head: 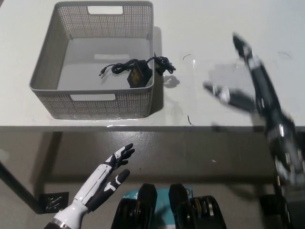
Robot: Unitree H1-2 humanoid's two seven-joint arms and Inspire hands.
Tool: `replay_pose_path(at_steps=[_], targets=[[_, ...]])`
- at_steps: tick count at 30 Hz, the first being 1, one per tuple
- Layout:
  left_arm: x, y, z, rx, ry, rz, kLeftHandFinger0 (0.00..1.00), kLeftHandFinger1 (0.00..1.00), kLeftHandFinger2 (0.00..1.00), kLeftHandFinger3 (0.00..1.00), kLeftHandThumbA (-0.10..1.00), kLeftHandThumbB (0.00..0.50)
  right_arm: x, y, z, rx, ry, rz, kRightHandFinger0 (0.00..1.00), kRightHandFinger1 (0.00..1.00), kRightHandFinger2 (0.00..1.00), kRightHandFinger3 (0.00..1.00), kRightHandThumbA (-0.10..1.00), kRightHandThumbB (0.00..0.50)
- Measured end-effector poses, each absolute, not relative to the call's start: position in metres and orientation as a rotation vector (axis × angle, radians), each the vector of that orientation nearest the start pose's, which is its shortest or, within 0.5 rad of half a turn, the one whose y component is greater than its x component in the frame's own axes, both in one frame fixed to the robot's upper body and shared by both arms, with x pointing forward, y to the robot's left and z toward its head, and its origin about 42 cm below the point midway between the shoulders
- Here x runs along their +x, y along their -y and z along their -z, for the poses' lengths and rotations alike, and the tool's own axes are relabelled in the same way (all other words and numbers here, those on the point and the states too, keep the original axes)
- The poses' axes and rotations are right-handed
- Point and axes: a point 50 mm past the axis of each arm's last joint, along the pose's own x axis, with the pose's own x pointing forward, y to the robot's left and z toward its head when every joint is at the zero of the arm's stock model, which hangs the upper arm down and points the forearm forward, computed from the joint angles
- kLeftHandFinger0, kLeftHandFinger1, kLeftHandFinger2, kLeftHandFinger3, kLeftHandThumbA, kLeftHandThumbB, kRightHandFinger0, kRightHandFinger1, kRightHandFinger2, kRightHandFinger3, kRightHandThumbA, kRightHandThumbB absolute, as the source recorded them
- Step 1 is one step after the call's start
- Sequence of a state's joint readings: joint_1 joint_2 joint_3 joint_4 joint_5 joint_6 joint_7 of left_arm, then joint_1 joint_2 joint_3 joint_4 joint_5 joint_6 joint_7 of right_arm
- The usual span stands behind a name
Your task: Use the right hand to pick up a black power cord and place it into a container on the left hand side
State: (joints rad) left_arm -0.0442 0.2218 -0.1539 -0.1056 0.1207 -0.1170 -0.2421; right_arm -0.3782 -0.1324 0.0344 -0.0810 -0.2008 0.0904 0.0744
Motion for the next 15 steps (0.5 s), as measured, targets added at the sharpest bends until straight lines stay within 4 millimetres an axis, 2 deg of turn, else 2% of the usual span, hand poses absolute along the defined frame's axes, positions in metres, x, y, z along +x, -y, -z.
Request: replay_pose_path(at_steps=[3, 4, 5, 7, 9, 10, 11, 14, 15], targets=[[0.289, -0.22, -0.137, 0.358, 0.214, 0.419, 1.0, 1.0, 1.0, 1.0, 0.94, 0.343, 0.337, 0.214, -0.196, -0.266, 0.294, -0.135, 1.0, 1.0, 1.0, 1.0, 1.0, 0.208], [0.289, -0.22, -0.136, 0.358, 0.212, 0.418, 1.0, 1.0, 1.0, 1.0, 0.94, 0.346, 0.321, 0.216, -0.182, -0.237, 0.263, -0.139, 1.0, 1.0, 1.0, 1.0, 1.0, 0.204], [0.289, -0.22, -0.136, 0.357, 0.211, 0.417, 1.0, 1.0, 1.0, 1.0, 0.94, 0.347, 0.311, 0.218, -0.171, -0.219, 0.237, -0.14, 1.0, 1.0, 1.0, 1.0, 1.0, 0.225], [0.289, -0.221, -0.135, 0.356, 0.209, 0.416, 1.0, 1.0, 1.0, 1.0, 0.93, 0.36, 0.289, 0.221, -0.15, -0.177, 0.185, -0.143, 1.0, 1.0, 1.0, 1.0, 1.0, 0.193], [0.29, -0.221, -0.135, 0.353, 0.208, 0.414, 1.0, 1.0, 1.0, 1.0, 0.94, 0.359, 0.268, 0.222, -0.131, -0.129, 0.141, -0.145, 1.0, 1.0, 1.0, 1.0, 1.0, 0.206], [0.29, -0.221, -0.135, 0.35, 0.209, 0.413, 1.0, 1.0, 1.0, 1.0, 0.96, 0.364, 0.257, 0.221, -0.122, -0.108, 0.123, -0.144, 1.0, 1.0, 1.0, 1.0, 1.0, 0.249], [0.29, -0.221, -0.135, 0.348, 0.21, 0.412, 1.0, 1.0, 1.0, 1.0, 0.97, 0.365, 0.254, 0.221, -0.119, -0.1, 0.117, -0.146, 1.0, 1.0, 1.0, 1.0, 1.0, 0.261], [0.29, -0.222, -0.135, 0.341, 0.215, 0.406, 1.0, 1.0, 1.0, 1.0, 0.98, 0.351, 0.24, 0.217, -0.105, -0.059, 0.099, -0.168, 1.0, 1.0, 1.0, 1.0, 1.0, 0.255], [0.29, -0.222, -0.136, 0.34, 0.217, 0.403, 1.0, 1.0, 1.0, 1.0, 0.98, 0.351, 0.239, 0.217, -0.102, -0.048, 0.098, -0.176, 1.0, 1.0, 1.0, 1.0, 1.0, 0.274]])
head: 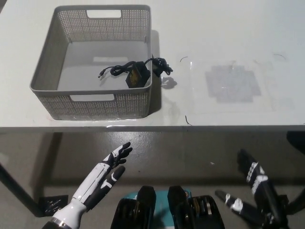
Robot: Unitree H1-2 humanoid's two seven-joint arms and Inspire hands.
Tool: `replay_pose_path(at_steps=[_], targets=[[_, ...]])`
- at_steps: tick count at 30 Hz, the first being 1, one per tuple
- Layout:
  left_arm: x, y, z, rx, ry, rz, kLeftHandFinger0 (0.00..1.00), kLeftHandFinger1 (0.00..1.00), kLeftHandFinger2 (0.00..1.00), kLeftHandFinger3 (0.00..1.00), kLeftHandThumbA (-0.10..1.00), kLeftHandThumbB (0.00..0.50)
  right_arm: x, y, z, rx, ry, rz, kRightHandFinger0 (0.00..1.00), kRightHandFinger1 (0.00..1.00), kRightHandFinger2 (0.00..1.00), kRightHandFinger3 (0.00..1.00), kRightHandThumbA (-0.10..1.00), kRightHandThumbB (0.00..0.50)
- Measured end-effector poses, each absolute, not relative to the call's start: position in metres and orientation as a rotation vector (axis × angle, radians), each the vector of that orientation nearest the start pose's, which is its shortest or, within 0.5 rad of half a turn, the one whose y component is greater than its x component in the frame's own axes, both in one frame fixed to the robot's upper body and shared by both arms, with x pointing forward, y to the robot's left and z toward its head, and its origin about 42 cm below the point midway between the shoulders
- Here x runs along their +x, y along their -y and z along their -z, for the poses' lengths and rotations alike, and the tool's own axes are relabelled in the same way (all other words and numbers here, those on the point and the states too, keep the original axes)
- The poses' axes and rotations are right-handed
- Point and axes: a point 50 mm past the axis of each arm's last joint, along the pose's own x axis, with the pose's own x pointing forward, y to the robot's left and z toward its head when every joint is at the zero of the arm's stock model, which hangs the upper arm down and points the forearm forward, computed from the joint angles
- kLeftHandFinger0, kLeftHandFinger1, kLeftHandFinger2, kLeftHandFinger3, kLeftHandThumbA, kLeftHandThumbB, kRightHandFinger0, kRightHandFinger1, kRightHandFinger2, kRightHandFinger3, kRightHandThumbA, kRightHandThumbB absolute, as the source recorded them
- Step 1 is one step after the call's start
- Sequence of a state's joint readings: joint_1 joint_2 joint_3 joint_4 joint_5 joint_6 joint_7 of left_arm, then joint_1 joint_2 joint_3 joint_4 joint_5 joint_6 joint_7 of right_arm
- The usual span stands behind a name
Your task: Use the right hand to pick up a black power cord and place it into a container on the left hand side
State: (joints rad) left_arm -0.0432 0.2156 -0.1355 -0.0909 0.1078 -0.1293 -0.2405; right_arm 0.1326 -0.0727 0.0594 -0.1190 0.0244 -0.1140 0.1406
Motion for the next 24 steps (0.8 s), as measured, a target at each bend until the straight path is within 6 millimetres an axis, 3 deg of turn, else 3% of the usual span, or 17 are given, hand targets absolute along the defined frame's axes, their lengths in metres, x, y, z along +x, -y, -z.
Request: replay_pose_path(at_steps=[6, 24], targets=[[0.289, -0.23, -0.136, 0.316, 0.233, 0.358, 1.0, 1.0, 1.0, 1.0, 0.98, 0.336, 0.243, 0.213, -0.089, 0.034, 0.109, -0.222, 1.0, 1.0, 1.0, 1.0, 1.0, 0.33], [0.27, -0.236, -0.118, 0.269, 0.201, 0.311, 1.0, 1.0, 1.0, 1.0, 0.93, 0.297, 0.253, 0.211, -0.086, 0.096, 0.128, -0.267, 1.0, 1.0, 1.0, 1.0, 1.0, 0.326]])
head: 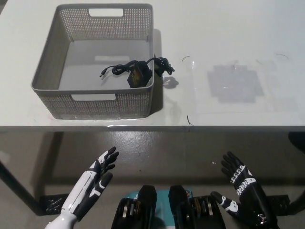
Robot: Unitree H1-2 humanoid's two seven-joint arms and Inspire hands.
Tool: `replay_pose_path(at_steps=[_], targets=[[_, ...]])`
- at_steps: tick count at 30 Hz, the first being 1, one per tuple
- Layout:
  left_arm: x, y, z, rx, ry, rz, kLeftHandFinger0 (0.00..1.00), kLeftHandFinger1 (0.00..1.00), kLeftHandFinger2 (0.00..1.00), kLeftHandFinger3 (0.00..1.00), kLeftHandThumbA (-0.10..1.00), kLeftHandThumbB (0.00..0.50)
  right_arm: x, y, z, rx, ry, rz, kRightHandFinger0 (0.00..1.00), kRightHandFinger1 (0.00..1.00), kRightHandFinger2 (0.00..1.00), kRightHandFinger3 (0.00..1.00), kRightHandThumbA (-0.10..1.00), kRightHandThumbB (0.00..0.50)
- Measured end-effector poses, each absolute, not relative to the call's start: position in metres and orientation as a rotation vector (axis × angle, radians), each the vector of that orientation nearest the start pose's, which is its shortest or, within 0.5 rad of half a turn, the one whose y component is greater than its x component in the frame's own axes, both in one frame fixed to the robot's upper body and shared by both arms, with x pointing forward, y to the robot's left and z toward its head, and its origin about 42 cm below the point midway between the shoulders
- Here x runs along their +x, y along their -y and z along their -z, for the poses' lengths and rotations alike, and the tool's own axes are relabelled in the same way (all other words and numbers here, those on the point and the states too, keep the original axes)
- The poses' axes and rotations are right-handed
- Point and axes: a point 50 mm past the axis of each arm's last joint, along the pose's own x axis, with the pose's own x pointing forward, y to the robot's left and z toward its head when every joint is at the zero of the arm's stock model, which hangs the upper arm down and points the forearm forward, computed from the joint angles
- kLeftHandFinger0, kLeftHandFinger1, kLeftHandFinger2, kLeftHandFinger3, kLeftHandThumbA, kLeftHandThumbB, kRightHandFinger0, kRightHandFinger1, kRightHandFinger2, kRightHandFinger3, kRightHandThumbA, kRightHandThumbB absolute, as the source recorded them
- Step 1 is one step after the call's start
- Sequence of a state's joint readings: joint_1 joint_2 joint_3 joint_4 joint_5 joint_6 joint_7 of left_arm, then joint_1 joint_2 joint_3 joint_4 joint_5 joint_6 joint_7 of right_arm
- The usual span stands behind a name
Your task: Use the right hand to pick up a black power cord and place it into a container on the left hand side
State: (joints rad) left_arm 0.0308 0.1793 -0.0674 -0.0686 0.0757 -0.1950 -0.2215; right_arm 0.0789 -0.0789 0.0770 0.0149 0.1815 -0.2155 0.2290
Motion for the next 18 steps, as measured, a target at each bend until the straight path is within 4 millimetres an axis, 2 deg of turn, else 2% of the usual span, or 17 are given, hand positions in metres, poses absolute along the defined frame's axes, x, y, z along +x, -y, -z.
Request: replay_pose_path(at_steps=[6, 12, 18], targets=[[0.264, -0.24, -0.114, 0.262, 0.189, 0.283, 1.0, 1.0, 1.0, 1.0, 0.94, 0.269, 0.259, 0.209, -0.088, 0.091, 0.134, -0.287, 1.0, 1.0, 1.0, 1.0, 1.0, 0.298], [0.25, -0.258, -0.106, 0.265, 0.16, 0.21, 1.0, 1.0, 1.0, 1.0, 0.93, 0.267, 0.28, 0.191, -0.089, 0.091, 0.138, -0.356, 1.0, 1.0, 1.0, 1.0, 0.99, 0.272], [0.243, -0.263, -0.106, 0.267, 0.152, 0.186, 1.0, 1.0, 1.0, 1.0, 0.93, 0.259, 0.285, 0.184, -0.091, 0.086, 0.142, -0.39, 1.0, 1.0, 1.0, 1.0, 0.93, 0.232]])
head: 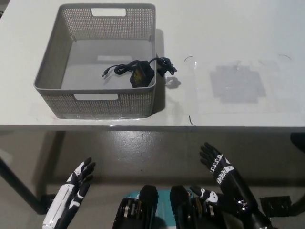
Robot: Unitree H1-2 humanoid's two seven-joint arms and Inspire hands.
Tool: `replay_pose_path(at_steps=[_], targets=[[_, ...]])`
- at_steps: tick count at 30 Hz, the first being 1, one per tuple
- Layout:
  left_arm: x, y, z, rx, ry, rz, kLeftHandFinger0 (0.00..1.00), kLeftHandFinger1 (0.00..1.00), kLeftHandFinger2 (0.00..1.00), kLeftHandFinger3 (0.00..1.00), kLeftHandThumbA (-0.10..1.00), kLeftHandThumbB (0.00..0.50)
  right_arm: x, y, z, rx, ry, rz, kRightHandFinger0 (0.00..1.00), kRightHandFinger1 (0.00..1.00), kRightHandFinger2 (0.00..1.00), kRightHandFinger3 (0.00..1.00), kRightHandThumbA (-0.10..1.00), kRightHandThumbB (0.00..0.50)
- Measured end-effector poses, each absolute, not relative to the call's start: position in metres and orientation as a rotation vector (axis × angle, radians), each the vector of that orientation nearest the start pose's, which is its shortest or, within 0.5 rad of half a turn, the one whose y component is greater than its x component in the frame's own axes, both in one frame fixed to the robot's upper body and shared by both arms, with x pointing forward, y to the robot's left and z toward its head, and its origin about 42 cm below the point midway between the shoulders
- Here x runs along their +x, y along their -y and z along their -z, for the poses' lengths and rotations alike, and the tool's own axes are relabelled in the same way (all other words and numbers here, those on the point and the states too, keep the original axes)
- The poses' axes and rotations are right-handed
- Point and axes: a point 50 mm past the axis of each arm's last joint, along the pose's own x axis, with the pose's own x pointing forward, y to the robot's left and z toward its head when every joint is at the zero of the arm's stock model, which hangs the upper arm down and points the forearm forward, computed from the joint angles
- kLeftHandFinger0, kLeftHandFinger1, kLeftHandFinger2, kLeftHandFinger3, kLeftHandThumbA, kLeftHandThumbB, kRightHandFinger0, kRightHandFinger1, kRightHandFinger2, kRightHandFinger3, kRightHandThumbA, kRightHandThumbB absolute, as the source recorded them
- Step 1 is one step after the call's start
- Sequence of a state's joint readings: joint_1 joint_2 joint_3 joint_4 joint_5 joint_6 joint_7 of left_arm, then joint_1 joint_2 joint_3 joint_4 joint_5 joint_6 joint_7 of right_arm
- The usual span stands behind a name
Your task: Use the right hand to pick up a black power cord and place it into a container on the left hand side
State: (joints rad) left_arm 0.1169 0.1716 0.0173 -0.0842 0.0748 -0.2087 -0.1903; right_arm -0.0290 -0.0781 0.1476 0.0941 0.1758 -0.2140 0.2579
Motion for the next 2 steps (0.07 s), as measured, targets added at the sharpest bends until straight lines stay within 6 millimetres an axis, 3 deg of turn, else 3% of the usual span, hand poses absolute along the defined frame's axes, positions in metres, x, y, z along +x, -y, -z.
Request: replay_pose_path(at_steps=[2], targets=[[0.2432, -0.2627, -0.1057, 0.266, 0.152, 0.187, 1.0, 1.0, 1.0, 1.0, 0.93, 0.267, 0.2848, 0.1849, -0.0901, 0.082, 0.14, -0.392, 1.0, 1.0, 1.0, 1.0, 0.92, 0.239]])
